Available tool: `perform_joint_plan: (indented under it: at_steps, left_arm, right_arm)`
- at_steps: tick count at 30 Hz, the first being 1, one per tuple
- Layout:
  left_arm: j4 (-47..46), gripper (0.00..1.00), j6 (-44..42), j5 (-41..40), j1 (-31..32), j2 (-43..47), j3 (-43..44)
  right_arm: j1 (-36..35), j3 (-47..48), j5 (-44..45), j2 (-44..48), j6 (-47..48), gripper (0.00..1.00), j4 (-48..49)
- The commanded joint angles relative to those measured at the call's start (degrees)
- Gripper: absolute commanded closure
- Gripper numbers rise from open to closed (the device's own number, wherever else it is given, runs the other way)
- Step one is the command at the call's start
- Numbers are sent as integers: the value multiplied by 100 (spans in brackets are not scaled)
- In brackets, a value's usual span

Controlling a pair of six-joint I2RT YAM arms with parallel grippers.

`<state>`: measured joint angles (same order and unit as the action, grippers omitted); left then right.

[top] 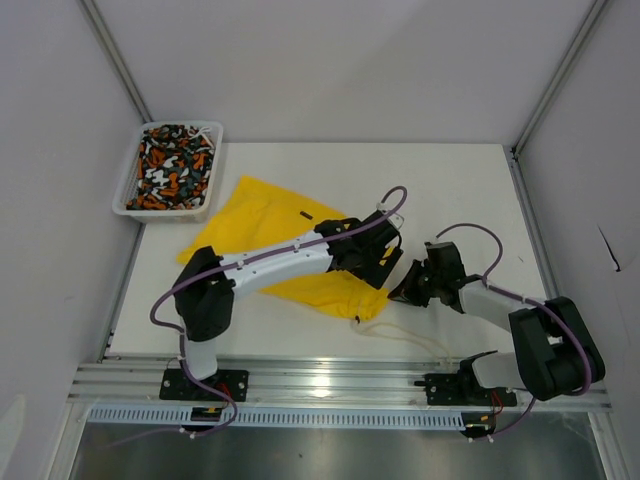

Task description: Fold and stack the shorts

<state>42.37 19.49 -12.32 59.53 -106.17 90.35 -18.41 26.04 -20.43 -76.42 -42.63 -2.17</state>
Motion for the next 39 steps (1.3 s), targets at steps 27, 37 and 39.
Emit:
perform_joint_plan:
  at_steps: [27,37,39]
  left_arm:
    - [272,25,-94,-596,402,-1555,1231]
    - [254,31,-77,-807,498,-1793,1328]
    - [272,33,-76,-842,507,-1819,1310]
  right_arm:
    - [13,-293,294,936,-175,100,59]
    - [31,-372,258,1024,-298,100,129]
    - [48,-389,258,1042,-325,100,129]
